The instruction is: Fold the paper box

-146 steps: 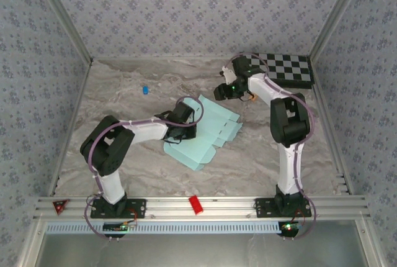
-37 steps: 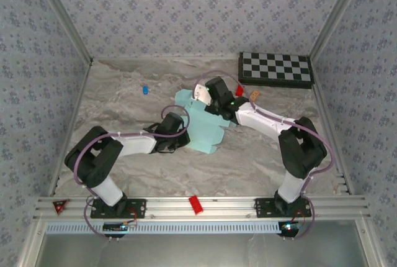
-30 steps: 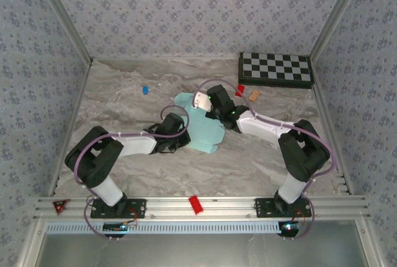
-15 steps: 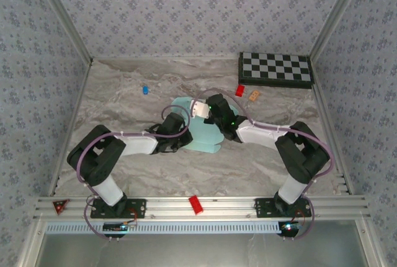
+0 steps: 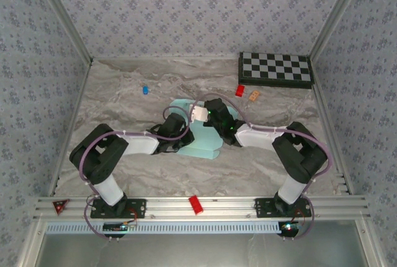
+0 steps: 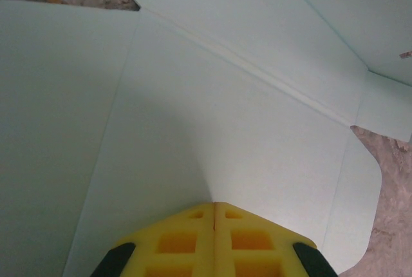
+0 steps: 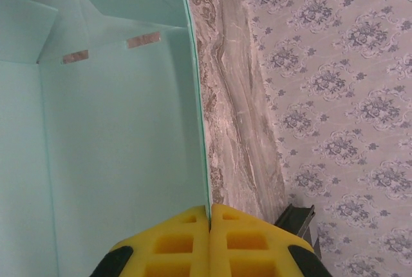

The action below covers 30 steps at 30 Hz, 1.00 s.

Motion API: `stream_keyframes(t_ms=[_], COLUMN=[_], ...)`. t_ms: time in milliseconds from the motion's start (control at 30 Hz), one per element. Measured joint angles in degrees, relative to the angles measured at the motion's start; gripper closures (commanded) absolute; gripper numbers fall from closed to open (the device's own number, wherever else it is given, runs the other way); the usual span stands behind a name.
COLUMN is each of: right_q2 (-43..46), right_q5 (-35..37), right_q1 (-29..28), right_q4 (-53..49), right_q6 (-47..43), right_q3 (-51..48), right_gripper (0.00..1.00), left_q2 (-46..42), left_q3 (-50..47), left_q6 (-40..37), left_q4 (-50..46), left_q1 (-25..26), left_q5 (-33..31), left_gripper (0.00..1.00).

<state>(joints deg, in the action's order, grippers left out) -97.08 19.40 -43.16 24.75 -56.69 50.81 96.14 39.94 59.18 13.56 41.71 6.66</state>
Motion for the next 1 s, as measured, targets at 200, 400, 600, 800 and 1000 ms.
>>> stream_keyframes(t_ms=[200, 400, 600, 800, 1000], right_q2=[-1.36, -1.46, -1.53, -1.53, -1.51], right_q5=[0.39, 0.59, 0.85, 0.83, 1.36], right_q1=[0.68, 1.16, 1.18, 0.96, -0.02], right_q4=[1.97, 2.71, 3.17, 3.45, 5.92], right_q6=[-2.73, -3.98, -4.44, -4.42, -4.48], right_q3=[0.33, 1.44, 1.64, 1.57, -0.28], right_gripper=[1.00, 1.00, 1.00, 1.00, 1.00], left_q2=[-0.63, -3.89, -5.84, -5.31, -3.74], left_q3=[0.02, -0.50, -1.36, -1.33, -1.27], left_q6=[-0.85, -2.08, -3.69, -5.51, -4.96], left_q4=[-1.27, -4.79, -7.72, -8.98, -6.21], left_q1=[0.11, 0.33, 0.46, 0.42, 0.42], left_q5=[-0.55, -2.40, -4.00, -4.79, -4.59], left_gripper=[0.99, 0.86, 0.80, 1.00, 1.00])
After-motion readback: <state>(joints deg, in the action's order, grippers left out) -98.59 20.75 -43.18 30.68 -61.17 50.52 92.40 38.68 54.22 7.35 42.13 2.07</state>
